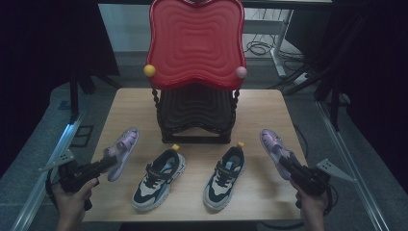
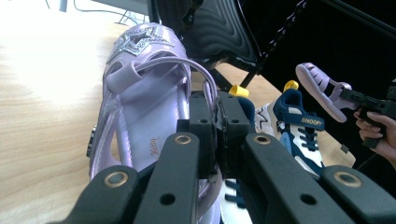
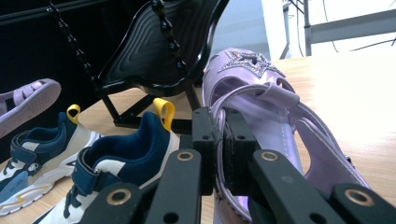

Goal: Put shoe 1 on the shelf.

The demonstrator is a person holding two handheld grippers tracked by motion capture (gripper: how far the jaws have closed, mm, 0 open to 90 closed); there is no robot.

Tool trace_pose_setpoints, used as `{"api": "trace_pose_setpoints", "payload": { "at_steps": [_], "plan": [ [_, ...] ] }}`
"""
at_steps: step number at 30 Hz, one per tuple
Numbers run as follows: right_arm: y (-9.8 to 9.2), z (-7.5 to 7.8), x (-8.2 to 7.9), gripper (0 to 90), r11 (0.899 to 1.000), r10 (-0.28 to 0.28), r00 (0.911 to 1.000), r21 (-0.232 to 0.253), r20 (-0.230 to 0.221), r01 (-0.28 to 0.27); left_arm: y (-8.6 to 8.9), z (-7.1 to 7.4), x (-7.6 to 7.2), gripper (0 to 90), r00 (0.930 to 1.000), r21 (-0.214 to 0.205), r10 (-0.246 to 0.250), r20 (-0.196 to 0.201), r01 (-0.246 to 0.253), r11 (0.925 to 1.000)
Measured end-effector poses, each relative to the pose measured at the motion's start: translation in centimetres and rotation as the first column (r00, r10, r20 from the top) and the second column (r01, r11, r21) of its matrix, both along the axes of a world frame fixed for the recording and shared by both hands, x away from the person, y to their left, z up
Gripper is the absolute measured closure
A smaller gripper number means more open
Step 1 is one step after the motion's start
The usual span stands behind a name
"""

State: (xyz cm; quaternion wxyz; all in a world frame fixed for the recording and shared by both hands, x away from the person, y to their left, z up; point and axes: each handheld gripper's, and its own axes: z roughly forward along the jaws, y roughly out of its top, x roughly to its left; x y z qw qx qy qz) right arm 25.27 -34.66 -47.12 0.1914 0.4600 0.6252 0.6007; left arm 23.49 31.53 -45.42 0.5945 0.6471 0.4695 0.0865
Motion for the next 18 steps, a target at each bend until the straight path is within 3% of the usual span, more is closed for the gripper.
{"api": "trace_pose_setpoints", "payload": {
  "at_steps": [18],
  "plan": [
    [3.4, 1.7, 1.3, 85.4, 0.999, 0.045, 0.9981, 0.016, 0.042, -0.046, -1.7, 1.5, 1.6, 86.0, 0.9985, 0.003, -0.044, 0.032, 0.044, 0.999]
  ]
}}
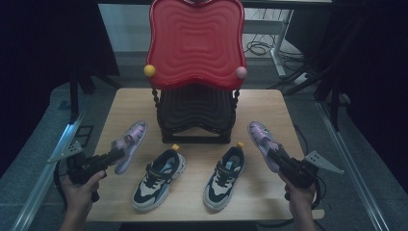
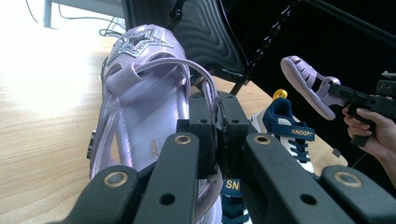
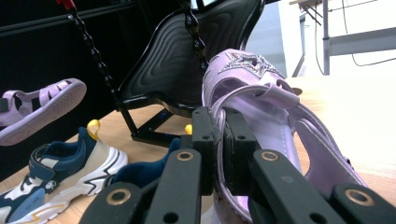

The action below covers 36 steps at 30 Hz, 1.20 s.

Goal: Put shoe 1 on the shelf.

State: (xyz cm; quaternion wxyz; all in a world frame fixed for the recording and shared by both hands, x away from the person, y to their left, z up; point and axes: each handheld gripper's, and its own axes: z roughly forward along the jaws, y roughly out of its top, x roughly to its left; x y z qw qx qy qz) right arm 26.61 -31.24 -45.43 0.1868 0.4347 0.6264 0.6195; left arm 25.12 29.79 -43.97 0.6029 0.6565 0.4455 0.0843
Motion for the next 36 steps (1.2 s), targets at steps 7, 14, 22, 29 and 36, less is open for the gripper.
{"api": "trace_pose_setpoints", "payload": {
  "at_steps": [7, 14, 22, 29, 36],
  "plan": [
    [1.1, 0.5, 0.6, 85.4, 1.0, 0.024, 0.9996, 0.006, 0.015, -0.024, -0.4, 0.5, 0.8, 86.1, 0.9999, -0.011, -0.011, 0.008, 0.011, 0.9999],
    [2.4, 0.8, 0.7, 85.3, 0.998, 0.061, 0.998, -0.017, 0.016, -0.06, -1.1, 0.8, 0.8, 85.9, 0.9993, -0.001, -0.035, 0.01, 0.035, 0.9994],
    [4.0, 1.0, 1.0, 85.1, 0.995, 0.101, 0.9947, -0.012, 0.017, -0.101, -2.3, 1.3, 1.1, 85.8, 0.9974, 0.001, -0.071, 0.011, 0.071, 0.9975],
    [5.1, 1.3, 1.4, 85.0, 0.992, 0.127, 0.9918, -0.022, 0.013, -0.127, -2.7, 1.7, 1.1, 85.7, 0.9967, 0.0, -0.079, 0.022, 0.079, 0.9969],
    [6.2, 1.7, 1.8, 85.0, 0.989, 0.149, 0.9887, -0.026, 0.018, -0.148, -3.3, 2.1, 1.5, 85.6, 0.9955, 0.0, -0.091, 0.027, 0.091, 0.9959]
  ]
}}
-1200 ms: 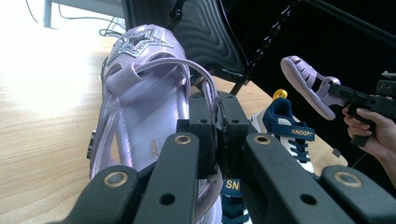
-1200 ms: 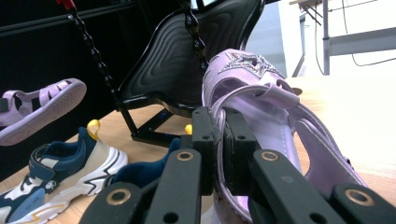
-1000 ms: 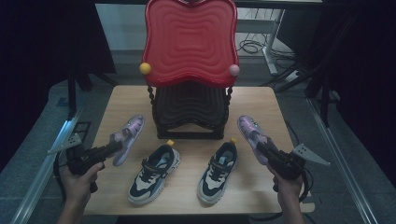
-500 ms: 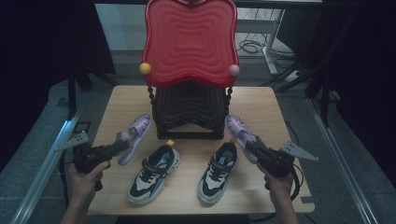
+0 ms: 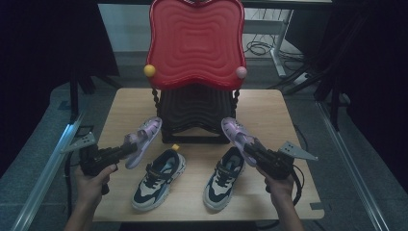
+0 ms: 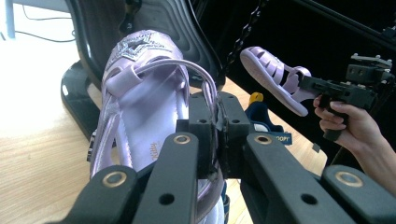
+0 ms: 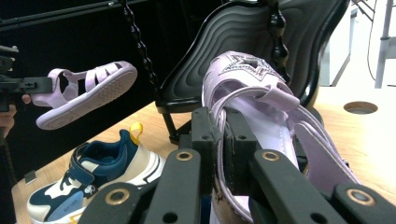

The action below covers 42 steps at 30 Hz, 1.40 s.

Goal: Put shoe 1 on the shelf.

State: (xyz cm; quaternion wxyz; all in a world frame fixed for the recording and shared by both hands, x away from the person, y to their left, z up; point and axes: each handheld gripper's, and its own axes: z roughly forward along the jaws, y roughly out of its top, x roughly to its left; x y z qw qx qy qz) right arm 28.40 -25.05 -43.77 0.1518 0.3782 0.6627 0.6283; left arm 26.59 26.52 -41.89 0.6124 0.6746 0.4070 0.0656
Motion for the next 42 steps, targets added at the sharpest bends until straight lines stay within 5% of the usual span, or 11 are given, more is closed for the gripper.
{"api": "trace_pose_setpoints", "payload": {
  "at_steps": [42],
  "plan": [
    [5.2, 1.8, 2.1, 85.0, 0.999, 0.035, 0.9993, 0.038, 0.007, -0.036, -4.4, 1.3, 3.0, 85.6, 0.9986, -0.009, -0.044, 0.029, 0.045, 0.999]
  ]
}}
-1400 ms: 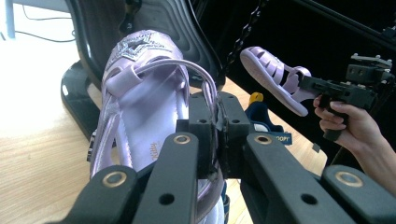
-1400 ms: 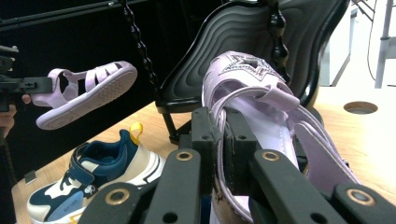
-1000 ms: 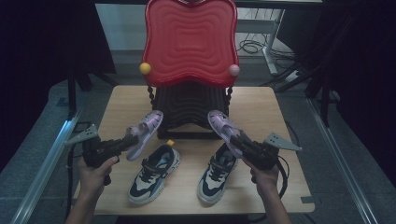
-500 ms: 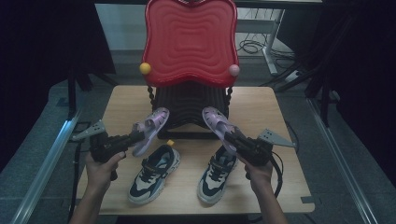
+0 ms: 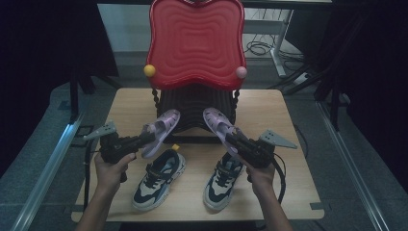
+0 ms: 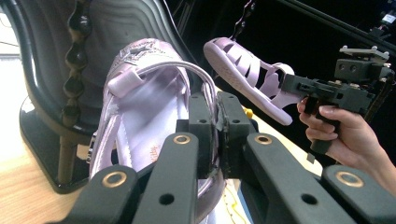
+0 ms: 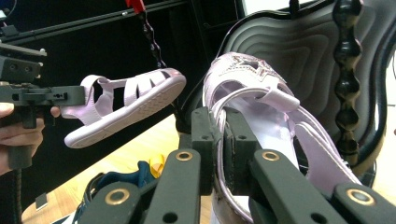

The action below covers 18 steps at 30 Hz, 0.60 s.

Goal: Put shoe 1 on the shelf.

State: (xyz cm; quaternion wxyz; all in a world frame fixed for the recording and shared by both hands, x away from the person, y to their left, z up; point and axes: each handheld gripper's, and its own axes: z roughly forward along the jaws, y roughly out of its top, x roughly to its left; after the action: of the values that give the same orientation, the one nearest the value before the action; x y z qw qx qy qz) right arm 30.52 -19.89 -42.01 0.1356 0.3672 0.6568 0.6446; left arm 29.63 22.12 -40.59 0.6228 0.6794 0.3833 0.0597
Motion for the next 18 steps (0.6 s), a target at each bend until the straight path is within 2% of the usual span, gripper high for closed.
{"api": "trace_pose_setpoints", "payload": {
  "at_steps": [9, 18],
  "plan": [
    [0.9, 0.2, 0.6, 85.0, 1.0, -0.009, 0.9999, -0.001, 0.005, 0.009, -0.9, 0.0, 0.9, 85.6, 1.0, -0.012, 0.004, 0.001, -0.004, 0.9999],
    [1.4, -0.2, 1.6, 84.9, 0.999, -0.032, 0.9994, 0.009, -0.015, 0.032, -1.7, -0.4, 1.8, 85.7, 1.0, -0.014, -0.003, -0.006, 0.003, 0.9999]
  ]
}}
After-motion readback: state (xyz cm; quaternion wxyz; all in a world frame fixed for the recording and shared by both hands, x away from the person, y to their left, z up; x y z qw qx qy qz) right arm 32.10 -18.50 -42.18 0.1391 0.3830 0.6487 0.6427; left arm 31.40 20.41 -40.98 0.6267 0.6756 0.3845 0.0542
